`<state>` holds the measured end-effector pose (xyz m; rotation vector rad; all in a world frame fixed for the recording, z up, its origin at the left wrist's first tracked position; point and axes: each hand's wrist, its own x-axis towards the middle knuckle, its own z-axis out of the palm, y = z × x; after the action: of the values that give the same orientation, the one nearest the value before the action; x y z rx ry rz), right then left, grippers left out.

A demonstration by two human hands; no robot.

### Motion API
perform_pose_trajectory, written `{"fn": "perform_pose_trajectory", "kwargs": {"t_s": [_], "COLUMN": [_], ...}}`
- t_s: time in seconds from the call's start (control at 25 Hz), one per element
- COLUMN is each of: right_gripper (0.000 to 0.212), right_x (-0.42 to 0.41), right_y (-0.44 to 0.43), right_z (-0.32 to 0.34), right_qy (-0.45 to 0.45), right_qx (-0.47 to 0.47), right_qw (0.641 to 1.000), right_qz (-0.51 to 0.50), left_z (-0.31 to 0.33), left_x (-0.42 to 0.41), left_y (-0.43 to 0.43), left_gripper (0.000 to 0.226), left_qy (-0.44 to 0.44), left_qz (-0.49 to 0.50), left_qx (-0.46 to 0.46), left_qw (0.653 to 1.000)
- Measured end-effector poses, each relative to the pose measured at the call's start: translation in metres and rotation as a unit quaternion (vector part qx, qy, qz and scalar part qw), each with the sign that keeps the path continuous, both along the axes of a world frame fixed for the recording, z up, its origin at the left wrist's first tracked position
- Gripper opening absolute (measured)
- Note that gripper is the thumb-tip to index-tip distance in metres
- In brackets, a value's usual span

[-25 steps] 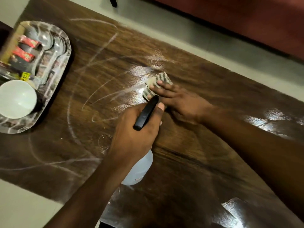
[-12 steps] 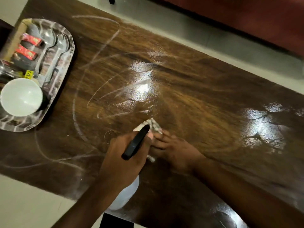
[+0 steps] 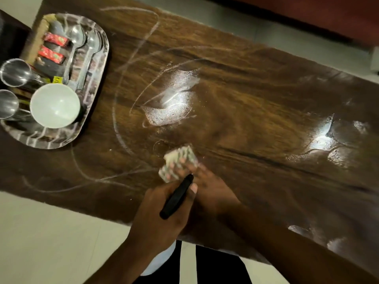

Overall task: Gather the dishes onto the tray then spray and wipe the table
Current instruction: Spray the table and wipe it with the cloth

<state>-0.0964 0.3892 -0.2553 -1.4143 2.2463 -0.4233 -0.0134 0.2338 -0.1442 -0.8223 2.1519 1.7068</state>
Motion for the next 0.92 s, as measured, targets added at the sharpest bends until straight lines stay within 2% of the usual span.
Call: {"fn": "perform_pose_trajectory", "kwargs": {"t_s": [0.08,0.12,0.16,0.2,0.24,0.28,0.36,0.4,0.44,0.48,0.56,0.64,0.68,0.72,0.76,0.8,0.84,0.88,0.92], "right_gripper": [0.046,0.048,0.055,0.064,0.071,0.075,0.078,0.078,0.079,0.078,0.071,0.071,0.077,0.082,0.083,0.081,0.079,0.077,0.077], "right_x": [0.027,0.021,0.011,0.000,-0.011,-0.017,-0.004,0.015,0.040,0.068,0.125,0.151,0.156,0.160,0.163,0.169,0.178,0.188,0.200], "right_y": [0.031,0.045,0.058,0.066,0.070,0.071,0.051,0.036,0.022,0.015,0.027,0.064,0.085,0.103,0.118,0.125,0.121,0.105,0.083], "right_z": [0.009,0.013,0.014,0.016,0.013,0.011,0.007,0.004,0.003,0.002,0.005,0.007,0.006,0.004,0.003,0.003,0.005,0.005,0.006], "right_qy": [0.002,0.004,0.007,0.014,0.027,0.041,0.029,0.015,0.005,0.004,0.004,0.014,0.030,0.048,0.051,0.037,0.030,0.030,0.027], "right_qx": [-0.027,-0.043,-0.042,-0.022,-0.012,-0.009,-0.020,-0.023,-0.018,-0.011,-0.021,-0.029,-0.016,-0.002,-0.001,-0.009,-0.018,-0.017,-0.009], "right_qw": [0.980,0.970,0.973,0.987,0.999,0.994,0.919,0.889,0.890,0.920,0.983,0.998,0.997,0.989,0.965,0.914,0.846,0.780,0.744], "right_qz": [0.197,0.238,0.226,0.159,0.043,-0.105,-0.392,-0.456,-0.455,-0.391,-0.180,-0.056,-0.069,-0.139,-0.259,-0.403,-0.532,-0.625,-0.668], "left_z": [0.006,0.008,0.009,0.009,0.009,0.007,0.003,0.004,0.004,0.004,0.006,0.008,0.010,0.012,0.015,0.015,0.015,0.013,0.012], "left_x": [0.014,0.021,0.029,0.038,0.047,0.056,0.068,0.072,0.076,0.079,0.091,0.106,0.115,0.123,0.130,0.137,0.145,0.151,0.156], "left_y": [-0.005,-0.008,-0.010,-0.011,-0.012,-0.012,-0.007,-0.003,0.001,0.005,0.015,0.019,0.022,0.024,0.025,0.026,0.026,0.027,0.027], "left_gripper": [0.036,0.037,0.036,0.039,0.047,0.052,0.052,0.049,0.046,0.043,0.041,0.040,0.040,0.044,0.050,0.053,0.053,0.052,0.052], "left_qy": [0.014,0.017,0.020,0.022,0.029,0.032,0.024,0.024,0.030,0.041,0.044,0.047,0.049,0.045,0.036,0.028,0.023,0.023,0.022], "left_qz": [-0.007,-0.016,-0.029,-0.042,-0.048,-0.044,-0.026,-0.024,-0.024,-0.026,-0.032,-0.025,-0.023,-0.023,-0.027,-0.031,-0.035,-0.035,-0.031], "left_qx": [0.021,0.034,0.032,0.020,0.007,-0.003,-0.004,-0.007,-0.021,-0.039,-0.056,-0.054,-0.048,-0.040,-0.035,-0.036,-0.041,-0.041,-0.042], "left_qw": [1.000,0.999,0.999,0.999,0.998,0.999,0.999,0.999,0.999,0.998,0.997,0.997,0.997,0.998,0.998,0.998,0.998,0.998,0.998]}}
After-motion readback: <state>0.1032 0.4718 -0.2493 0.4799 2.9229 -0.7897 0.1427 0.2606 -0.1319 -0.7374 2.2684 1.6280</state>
